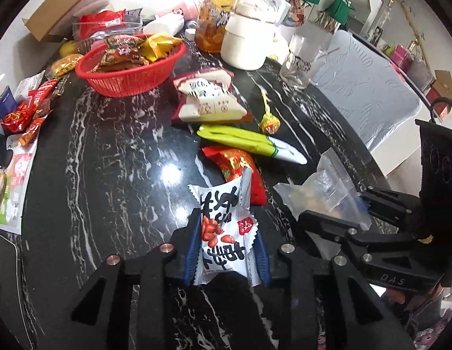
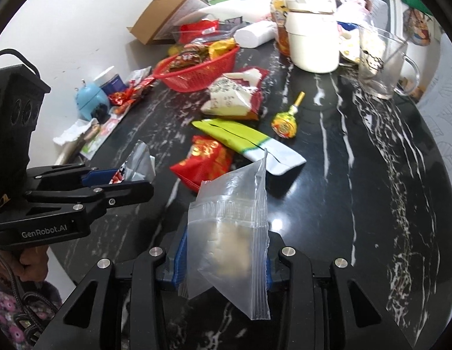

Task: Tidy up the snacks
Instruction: 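Lift both packets and carry them over the red mesh basket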

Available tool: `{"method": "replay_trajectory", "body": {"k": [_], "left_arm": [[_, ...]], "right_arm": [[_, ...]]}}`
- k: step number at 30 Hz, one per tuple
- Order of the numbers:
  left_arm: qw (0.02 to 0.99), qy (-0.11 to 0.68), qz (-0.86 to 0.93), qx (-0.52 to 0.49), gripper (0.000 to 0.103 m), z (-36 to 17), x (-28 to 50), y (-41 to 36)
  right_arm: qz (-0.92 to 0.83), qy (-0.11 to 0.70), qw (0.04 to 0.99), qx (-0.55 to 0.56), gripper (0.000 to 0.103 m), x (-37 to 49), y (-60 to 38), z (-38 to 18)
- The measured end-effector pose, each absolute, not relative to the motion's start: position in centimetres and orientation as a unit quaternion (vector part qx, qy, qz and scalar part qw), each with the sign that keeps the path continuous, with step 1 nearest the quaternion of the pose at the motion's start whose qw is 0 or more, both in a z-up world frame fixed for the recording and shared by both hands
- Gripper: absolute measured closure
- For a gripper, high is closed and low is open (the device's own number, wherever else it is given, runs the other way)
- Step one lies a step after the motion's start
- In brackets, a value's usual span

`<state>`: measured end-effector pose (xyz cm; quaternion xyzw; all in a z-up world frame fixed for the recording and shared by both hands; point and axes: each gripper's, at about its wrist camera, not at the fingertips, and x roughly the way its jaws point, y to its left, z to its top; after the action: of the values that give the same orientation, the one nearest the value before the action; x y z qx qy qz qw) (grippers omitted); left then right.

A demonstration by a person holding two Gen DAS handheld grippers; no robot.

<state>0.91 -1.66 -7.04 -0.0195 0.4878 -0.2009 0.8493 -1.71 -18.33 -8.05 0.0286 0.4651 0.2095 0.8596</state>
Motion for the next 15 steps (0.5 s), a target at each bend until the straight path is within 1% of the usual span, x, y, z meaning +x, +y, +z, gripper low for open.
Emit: {"method": "replay_trajectory", "body": {"k": [8, 15], "left_arm": [[0.861, 0.468, -0.196, -0.033, 0.07, -5.4, 1.3, -0.7], [0.884, 0.426, -0.192, -0.03, 0.07, -3.0, 2.3, 0.4]], "right_arm": [[0.24, 0.452, 0.859, 0.021, 0.065, -0.7, -17.0, -6.7], [0.263, 0.434, 0.862, 0.019, 0.065, 0.5, -15.7, -5.1]]}}
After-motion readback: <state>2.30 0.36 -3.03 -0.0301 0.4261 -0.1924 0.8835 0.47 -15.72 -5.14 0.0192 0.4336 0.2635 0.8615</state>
